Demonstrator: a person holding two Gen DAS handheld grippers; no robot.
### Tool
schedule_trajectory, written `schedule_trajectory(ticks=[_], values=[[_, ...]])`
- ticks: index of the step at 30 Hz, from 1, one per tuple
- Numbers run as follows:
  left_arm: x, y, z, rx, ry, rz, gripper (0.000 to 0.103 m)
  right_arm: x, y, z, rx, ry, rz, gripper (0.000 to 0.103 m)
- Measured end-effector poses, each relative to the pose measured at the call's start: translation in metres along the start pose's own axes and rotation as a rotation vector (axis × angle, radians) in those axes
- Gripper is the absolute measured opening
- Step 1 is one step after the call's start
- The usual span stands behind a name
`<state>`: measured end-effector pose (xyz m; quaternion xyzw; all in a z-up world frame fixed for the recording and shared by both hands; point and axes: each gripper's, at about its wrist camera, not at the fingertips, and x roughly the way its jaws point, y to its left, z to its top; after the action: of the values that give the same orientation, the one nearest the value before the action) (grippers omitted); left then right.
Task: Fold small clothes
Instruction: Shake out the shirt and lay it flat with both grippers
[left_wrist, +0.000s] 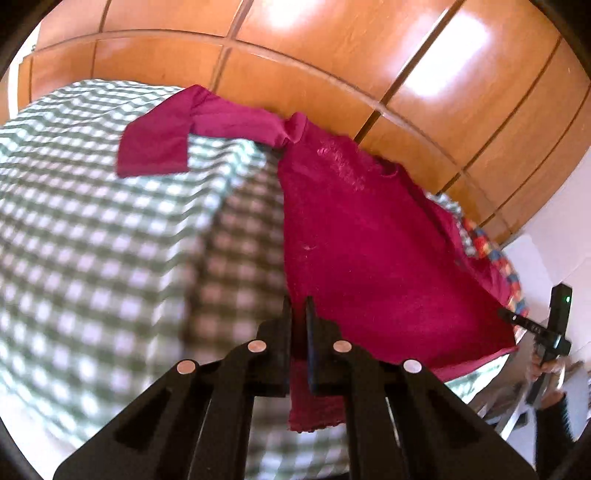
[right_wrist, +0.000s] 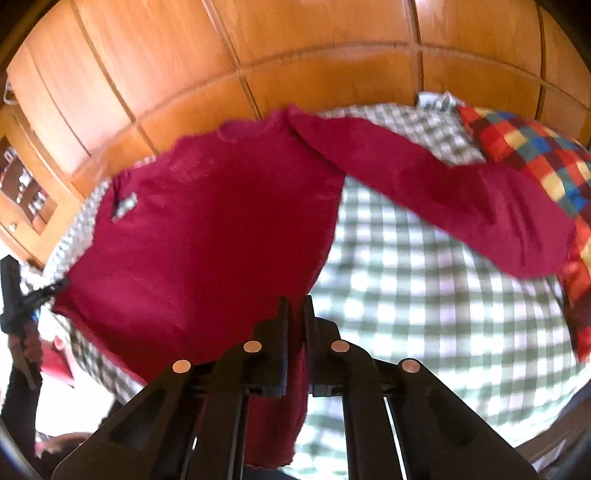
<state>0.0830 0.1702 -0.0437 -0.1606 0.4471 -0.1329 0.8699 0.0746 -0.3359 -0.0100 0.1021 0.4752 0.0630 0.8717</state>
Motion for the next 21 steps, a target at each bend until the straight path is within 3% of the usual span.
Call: schedule_trajectory(ticks=[6,11,12,15,19,21], values=[[0.010,0.023,-0.056,-0.064,0.116,0.090,0.006,0.028,-0.007,-0.057,0.031,0.146,0.018,0.005],[0.011,0.025,-0.056,-0.111,0.103,0.102,0.016,0.021,-0.024,-0.056,0.108,0.111,0.061,0.006],[0.008,0.024,-0.052,-0.108,0.085,0.117,0.019,0.018,-0.030,-0.053,0.113,0.093,0.048,0.013],[-0.001,0.016,-0.039,-0.083,0.016,0.169,0.026,-0.003,-0.057,-0.038,0.158,-0.024,-0.098,0.068],[-0.005,0.006,-0.021,-0.068,-0.034,0.168,0.032,-0.009,-0.086,-0.016,0.075,-0.111,-0.399,0.069],[0.003,-0.004,-0.016,-0.053,-0.029,0.163,0.035,0.002,-0.093,-0.005,0.008,-0.115,-0.476,0.069]])
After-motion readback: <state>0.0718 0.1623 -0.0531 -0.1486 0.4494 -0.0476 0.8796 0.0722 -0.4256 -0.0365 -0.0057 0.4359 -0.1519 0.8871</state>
